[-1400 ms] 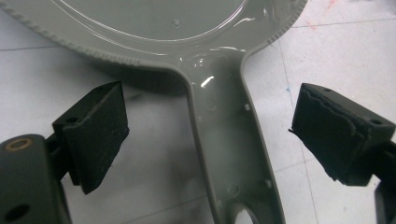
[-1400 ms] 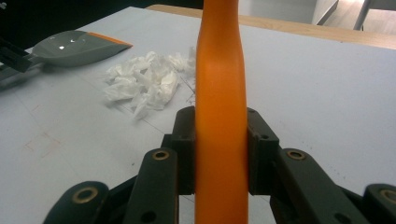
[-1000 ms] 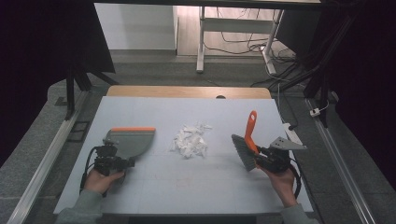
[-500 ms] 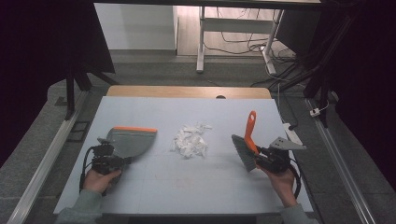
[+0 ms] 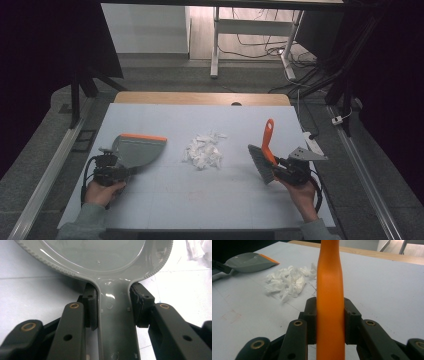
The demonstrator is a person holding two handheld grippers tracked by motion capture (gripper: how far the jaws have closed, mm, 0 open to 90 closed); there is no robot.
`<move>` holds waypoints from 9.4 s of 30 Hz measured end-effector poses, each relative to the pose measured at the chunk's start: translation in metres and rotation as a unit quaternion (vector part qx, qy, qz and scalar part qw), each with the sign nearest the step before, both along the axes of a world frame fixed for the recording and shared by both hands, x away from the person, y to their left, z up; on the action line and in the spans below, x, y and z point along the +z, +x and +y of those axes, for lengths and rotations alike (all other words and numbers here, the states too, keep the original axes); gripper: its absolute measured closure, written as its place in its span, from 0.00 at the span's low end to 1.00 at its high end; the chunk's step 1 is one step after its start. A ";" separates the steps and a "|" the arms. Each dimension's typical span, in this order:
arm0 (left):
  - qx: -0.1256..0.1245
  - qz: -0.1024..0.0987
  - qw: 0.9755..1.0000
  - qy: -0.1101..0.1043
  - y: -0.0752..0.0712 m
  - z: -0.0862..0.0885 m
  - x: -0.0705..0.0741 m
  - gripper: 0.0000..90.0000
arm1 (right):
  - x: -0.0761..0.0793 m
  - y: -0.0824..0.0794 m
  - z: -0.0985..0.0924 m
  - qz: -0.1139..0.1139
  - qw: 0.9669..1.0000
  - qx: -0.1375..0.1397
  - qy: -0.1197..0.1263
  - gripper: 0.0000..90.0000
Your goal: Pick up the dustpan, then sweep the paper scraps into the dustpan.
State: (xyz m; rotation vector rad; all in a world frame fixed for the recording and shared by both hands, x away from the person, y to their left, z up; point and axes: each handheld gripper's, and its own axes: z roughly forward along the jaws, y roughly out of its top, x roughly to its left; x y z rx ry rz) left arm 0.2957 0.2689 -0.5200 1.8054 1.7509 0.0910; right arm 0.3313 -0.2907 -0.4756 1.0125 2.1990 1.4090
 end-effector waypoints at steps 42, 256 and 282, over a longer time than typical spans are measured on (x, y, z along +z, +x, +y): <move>-0.114 -0.163 0.980 -0.004 -0.014 0.028 0.027 0.68 | 0.002 -0.001 -0.003 -0.009 1.000 -0.005 0.002 0.78; -0.372 -0.021 0.928 -0.009 -0.014 -0.037 -0.001 0.68 | 0.030 0.120 0.188 0.023 0.990 0.023 -0.137 0.79; -0.361 -0.024 0.932 -0.009 -0.011 -0.039 -0.002 0.68 | -0.002 0.145 0.248 0.036 0.955 0.058 -0.289 0.79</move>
